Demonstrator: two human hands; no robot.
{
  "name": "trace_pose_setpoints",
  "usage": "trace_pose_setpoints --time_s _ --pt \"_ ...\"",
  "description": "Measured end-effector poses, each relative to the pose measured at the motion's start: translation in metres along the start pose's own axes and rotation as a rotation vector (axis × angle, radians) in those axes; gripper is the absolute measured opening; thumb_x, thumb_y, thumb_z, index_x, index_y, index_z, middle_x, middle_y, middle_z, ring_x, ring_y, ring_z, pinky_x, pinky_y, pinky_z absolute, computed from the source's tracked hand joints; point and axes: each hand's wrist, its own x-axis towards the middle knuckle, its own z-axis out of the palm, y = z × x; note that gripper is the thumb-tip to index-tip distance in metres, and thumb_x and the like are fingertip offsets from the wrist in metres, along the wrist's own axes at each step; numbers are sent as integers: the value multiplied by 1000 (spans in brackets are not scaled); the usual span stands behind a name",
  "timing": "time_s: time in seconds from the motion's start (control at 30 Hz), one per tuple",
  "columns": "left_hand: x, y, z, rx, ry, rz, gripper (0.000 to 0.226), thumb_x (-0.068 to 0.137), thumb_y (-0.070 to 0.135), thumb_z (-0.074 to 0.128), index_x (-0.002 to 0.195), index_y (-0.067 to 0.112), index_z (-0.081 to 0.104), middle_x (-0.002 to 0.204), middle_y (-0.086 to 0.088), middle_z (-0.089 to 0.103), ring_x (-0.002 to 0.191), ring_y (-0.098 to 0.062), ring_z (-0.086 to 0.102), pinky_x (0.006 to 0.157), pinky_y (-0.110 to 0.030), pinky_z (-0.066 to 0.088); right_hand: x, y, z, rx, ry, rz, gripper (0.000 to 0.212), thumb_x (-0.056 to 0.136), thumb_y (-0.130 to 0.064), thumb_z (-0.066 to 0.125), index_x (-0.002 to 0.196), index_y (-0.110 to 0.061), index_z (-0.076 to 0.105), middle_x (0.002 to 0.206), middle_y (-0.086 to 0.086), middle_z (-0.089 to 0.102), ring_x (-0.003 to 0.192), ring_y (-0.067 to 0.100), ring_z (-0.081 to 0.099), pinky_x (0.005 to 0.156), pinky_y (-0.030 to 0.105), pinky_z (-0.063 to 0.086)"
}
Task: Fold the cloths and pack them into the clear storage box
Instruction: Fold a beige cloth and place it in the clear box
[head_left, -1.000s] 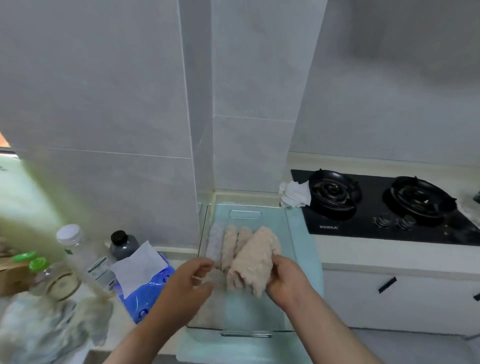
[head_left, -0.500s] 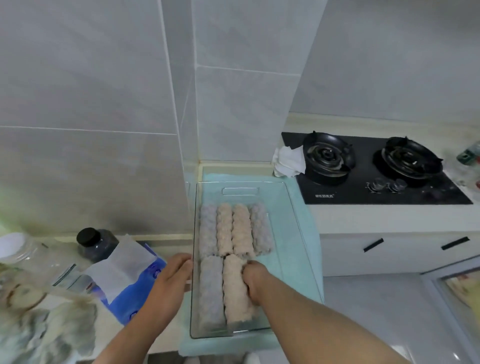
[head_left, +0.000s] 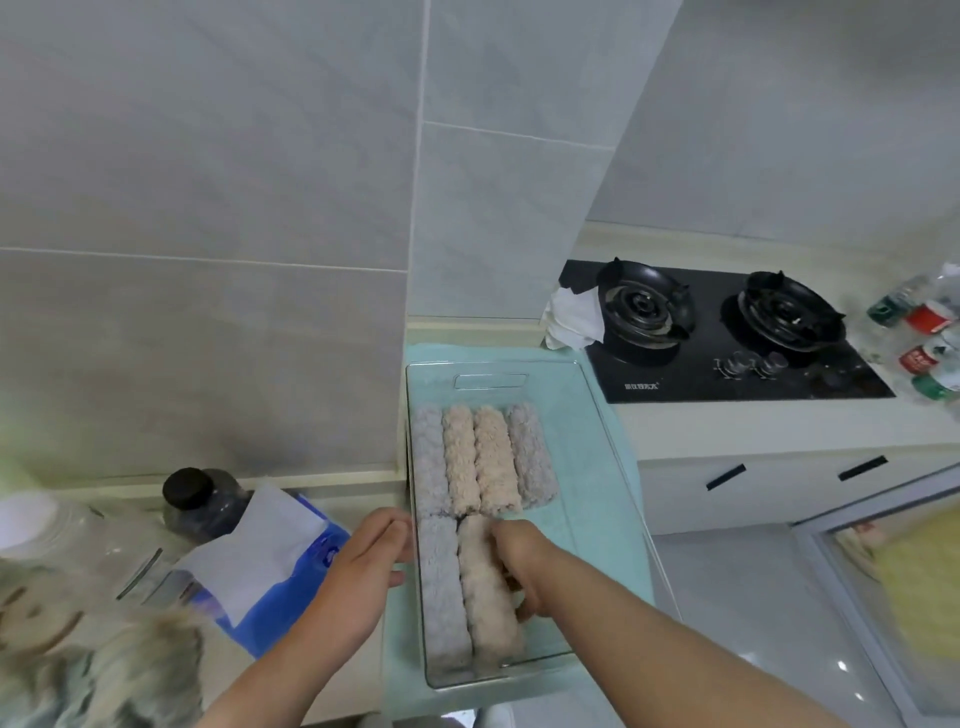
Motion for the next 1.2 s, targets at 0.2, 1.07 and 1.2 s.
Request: trace_pose_setpoints --time_s 0.2,1.07,1.2 --pt "4 -3 -3 -44 -28 -6 30 104 24 35 98 17 64 100 -4 70 100 -24 63 92 -44 50 -9 8 9 187 -185 79 50 102 -47 33 83 -11 62 75 7 69 74 21 63 56 30 47" --pt "-38 31 5 -122 323 96 16 98 24 50 99 15 64 112 -14 65 103 -27 61 88 -42 50 -39 -29 -79 -751 -282 -767 25 95 -36 53 109 -19 65 109 -1 65 97 14 59 93 35 46" --pt "-71 42 34 -110 492 204 17 97 24 51 97 16 66 111 -12 65 106 -27 61 88 -36 51 -60 -39 -107 -671 -296 -1047 24 96 -30 52 114 -19 64 109 -5 64 107 16 59 97 32 44"
